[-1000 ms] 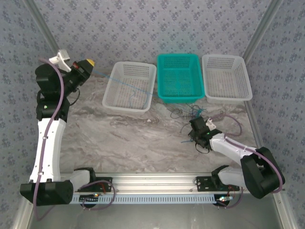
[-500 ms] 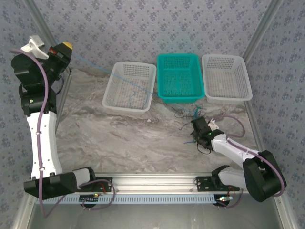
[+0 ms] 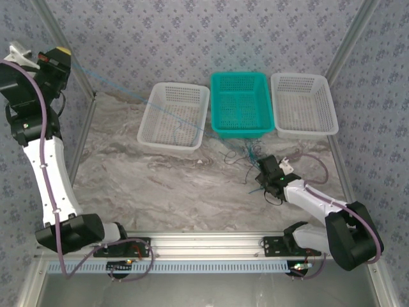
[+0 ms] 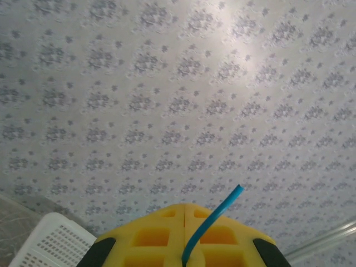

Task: Untangle the cables

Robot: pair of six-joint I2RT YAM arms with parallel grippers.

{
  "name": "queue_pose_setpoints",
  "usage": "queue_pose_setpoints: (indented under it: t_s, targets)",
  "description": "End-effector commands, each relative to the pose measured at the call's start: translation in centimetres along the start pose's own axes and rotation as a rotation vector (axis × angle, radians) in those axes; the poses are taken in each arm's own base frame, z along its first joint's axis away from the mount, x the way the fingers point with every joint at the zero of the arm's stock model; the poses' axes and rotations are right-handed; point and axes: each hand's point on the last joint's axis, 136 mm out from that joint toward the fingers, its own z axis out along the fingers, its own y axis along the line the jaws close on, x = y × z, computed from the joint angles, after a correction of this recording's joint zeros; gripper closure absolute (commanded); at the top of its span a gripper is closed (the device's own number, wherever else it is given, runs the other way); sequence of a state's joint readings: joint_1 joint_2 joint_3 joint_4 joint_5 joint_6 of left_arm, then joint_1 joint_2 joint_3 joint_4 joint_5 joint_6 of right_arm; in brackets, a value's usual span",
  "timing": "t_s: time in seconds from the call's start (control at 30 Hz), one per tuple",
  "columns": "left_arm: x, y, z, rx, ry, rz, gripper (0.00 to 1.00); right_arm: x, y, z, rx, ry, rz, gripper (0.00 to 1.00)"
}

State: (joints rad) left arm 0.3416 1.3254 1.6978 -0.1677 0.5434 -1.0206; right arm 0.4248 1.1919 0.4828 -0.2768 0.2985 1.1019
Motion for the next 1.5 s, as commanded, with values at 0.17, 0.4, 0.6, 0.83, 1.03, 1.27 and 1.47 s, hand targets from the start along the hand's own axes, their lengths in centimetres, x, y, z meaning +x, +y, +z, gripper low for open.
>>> queue_pose_setpoints:
  t_s: [0.17, 0.4, 0.6, 0.83, 1.03, 1.27, 1.47]
  targets:
    - [8.3, -5.1, 3.5, 0.183, 0.215, 0.145, 1.00, 1.1, 4.7, -0.8, -0.053, 0.030, -0.405, 0.64]
    - [12.6, -6.1, 4.0, 0.220, 0.318, 0.172, 1.00, -1.9, 9.7, -5.3, -0.160, -0.092, -0.646, 0.19]
    - [12.4, -6.7, 3.5, 0.230, 0.316, 0.180, 1.00, -3.3, 16.7, -8.5, -0.371, -0.210, -0.983, 0.12]
    - [12.0, -7.6, 2.5, 0.233, 0.311, 0.196, 1.00, -4.6, 23.9, -6.2, -0.449, -0.372, -1.267, 0.15]
    - [12.0, -7.5, 1.8, 0.214, 0.307, 0.206, 1.00, -4.8, 26.5, -2.9, -0.518, -0.313, -1.262, 0.57]
    - [11.8, -6.2, 2.1, 0.159, 0.287, 0.210, 1.00, -5.5, 25.4, -4.3, -0.555, -0.293, -1.164, 1.00]
    - [12.8, -3.8, 3.9, 0.114, 0.316, 0.186, 0.97, -3.2, 24.2, -11.8, -0.920, -0.096, -0.962, 1.00]
